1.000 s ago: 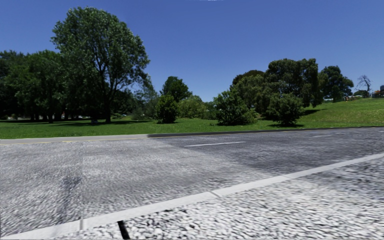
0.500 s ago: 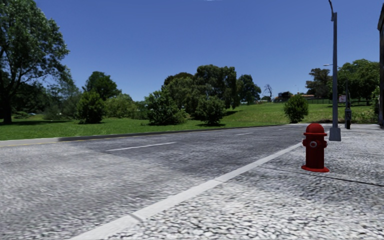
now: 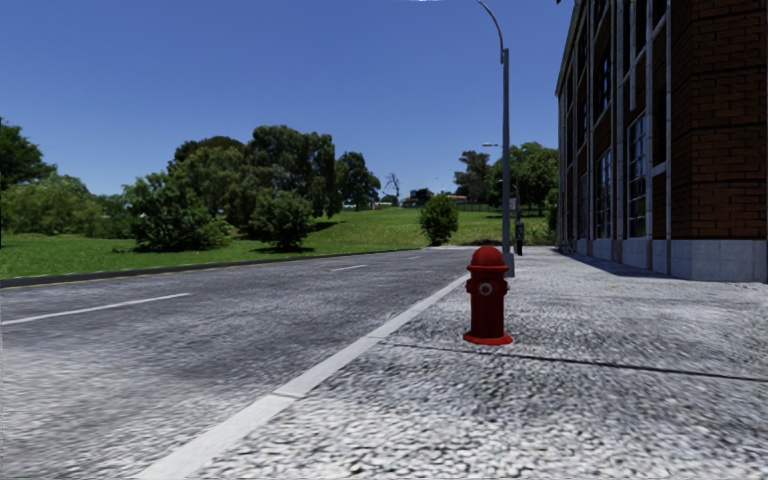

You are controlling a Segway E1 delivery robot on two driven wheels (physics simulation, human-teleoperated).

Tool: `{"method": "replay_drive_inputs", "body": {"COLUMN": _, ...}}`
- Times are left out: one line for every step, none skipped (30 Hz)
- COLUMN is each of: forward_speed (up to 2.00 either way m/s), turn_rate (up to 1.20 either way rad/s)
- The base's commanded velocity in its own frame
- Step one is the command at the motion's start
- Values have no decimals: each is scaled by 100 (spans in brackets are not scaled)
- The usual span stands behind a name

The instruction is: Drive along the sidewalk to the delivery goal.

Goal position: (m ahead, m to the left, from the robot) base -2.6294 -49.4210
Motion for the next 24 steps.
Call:
{"method": "replay_drive_inputs", "body": {"forward_speed": 105, "turn_rate": -80}}
{"method": "replay_drive_inputs", "body": {"forward_speed": 105, "turn_rate": -80}}
{"method": "replay_drive_inputs", "body": {"forward_speed": 105, "turn_rate": -80}}
{"method": "replay_drive_inputs", "body": {"forward_speed": 105, "turn_rate": -80}}
{"method": "replay_drive_inputs", "body": {"forward_speed": 105, "turn_rate": -80}}
{"method": "replay_drive_inputs", "body": {"forward_speed": 105, "turn_rate": -80}}
{"method": "replay_drive_inputs", "body": {"forward_speed": 105, "turn_rate": -80}}
{"method": "replay_drive_inputs", "body": {"forward_speed": 105, "turn_rate": -80}}
{"method": "replay_drive_inputs", "body": {"forward_speed": 105, "turn_rate": -80}}
{"method": "replay_drive_inputs", "body": {"forward_speed": 105, "turn_rate": -80}}
{"method": "replay_drive_inputs", "body": {"forward_speed": 105, "turn_rate": -80}}
{"method": "replay_drive_inputs", "body": {"forward_speed": 105, "turn_rate": -80}}
{"method": "replay_drive_inputs", "body": {"forward_speed": 105, "turn_rate": -80}}
{"method": "replay_drive_inputs", "body": {"forward_speed": 105, "turn_rate": -80}}
{"method": "replay_drive_inputs", "body": {"forward_speed": 105, "turn_rate": -80}}
{"method": "replay_drive_inputs", "body": {"forward_speed": 105, "turn_rate": -80}}
{"method": "replay_drive_inputs", "body": {"forward_speed": 105, "turn_rate": -80}}
{"method": "replay_drive_inputs", "body": {"forward_speed": 105, "turn_rate": -80}}
{"method": "replay_drive_inputs", "body": {"forward_speed": 105, "turn_rate": -80}}
{"method": "replay_drive_inputs", "body": {"forward_speed": 105, "turn_rate": -80}}
{"method": "replay_drive_inputs", "body": {"forward_speed": 105, "turn_rate": -80}}
{"method": "replay_drive_inputs", "body": {"forward_speed": 105, "turn_rate": -80}}
{"method": "replay_drive_inputs", "body": {"forward_speed": 105, "turn_rate": -80}}
{"method": "replay_drive_inputs", "body": {"forward_speed": 105, "turn_rate": -80}}
